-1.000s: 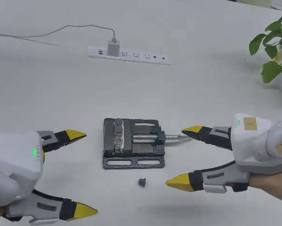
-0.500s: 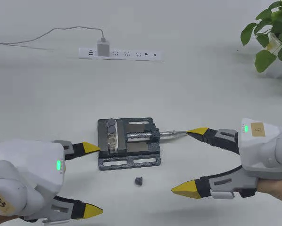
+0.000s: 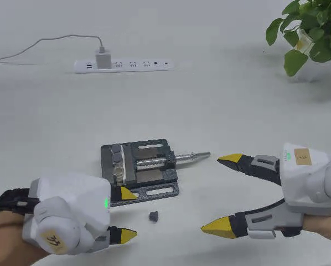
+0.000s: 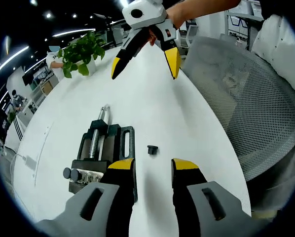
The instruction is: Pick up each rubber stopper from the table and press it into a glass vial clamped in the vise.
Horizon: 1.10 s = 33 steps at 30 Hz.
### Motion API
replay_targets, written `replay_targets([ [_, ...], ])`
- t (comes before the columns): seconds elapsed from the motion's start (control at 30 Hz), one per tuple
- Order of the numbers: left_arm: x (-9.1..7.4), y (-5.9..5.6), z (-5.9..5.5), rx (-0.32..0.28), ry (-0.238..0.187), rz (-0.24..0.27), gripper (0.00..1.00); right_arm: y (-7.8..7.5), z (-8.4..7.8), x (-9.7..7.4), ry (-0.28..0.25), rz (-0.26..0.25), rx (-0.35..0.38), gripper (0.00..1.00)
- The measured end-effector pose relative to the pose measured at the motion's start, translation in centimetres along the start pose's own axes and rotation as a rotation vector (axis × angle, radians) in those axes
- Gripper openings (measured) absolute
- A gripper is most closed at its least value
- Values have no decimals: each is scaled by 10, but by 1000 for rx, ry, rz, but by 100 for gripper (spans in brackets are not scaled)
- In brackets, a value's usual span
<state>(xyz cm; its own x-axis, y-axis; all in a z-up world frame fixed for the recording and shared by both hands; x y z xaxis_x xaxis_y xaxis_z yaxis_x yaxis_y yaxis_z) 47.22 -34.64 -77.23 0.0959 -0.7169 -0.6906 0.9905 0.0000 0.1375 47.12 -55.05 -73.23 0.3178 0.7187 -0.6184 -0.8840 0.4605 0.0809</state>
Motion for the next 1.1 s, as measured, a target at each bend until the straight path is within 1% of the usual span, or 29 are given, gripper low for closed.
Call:
replay_targets([
  [0.1, 10, 0, -1, 0, 9, -11, 25, -1, -2, -3, -2, -8, 9, 81],
  [0.2, 17, 0, -2, -20, 12, -26, 23, -1, -4, -4, -5, -13, 17, 81],
  [0.3, 25, 1, -8, -36, 34, -37, 22, -2, -5, -5, -5, -20, 25, 81],
  [0.43, 30, 3, -5, -52, 30, -40, 20, -1, -7, -6, -2, -23, 29, 81],
  [0.63, 40, 3, -8, -67, 42, -56, 16, -2, -9, -8, 0, -32, 38, 80],
  [0.87, 44, 3, -7, -85, 40, -61, 12, -1, -11, -9, 3, -35, 44, 80],
  [0.97, 45, 3, -10, -85, 50, -61, 10, -1, -11, -10, 5, -37, 48, 79],
  [1.1, 45, 4, -10, -91, 50, -59, 9, -2, -11, -10, 5, -40, 47, 79],
])
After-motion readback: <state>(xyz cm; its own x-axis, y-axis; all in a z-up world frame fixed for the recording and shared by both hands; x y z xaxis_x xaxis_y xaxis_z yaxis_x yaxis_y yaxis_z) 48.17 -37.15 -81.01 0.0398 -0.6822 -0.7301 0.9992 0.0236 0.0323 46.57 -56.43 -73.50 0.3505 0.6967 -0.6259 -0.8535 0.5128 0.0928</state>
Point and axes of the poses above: the centre of the closed fingertips' face, and the gripper's own axes: x roughly forward along the fingers, y roughly to its left, z roughly out of its top, the point moved 7 cm from there along -x, roughly backward along the fingers
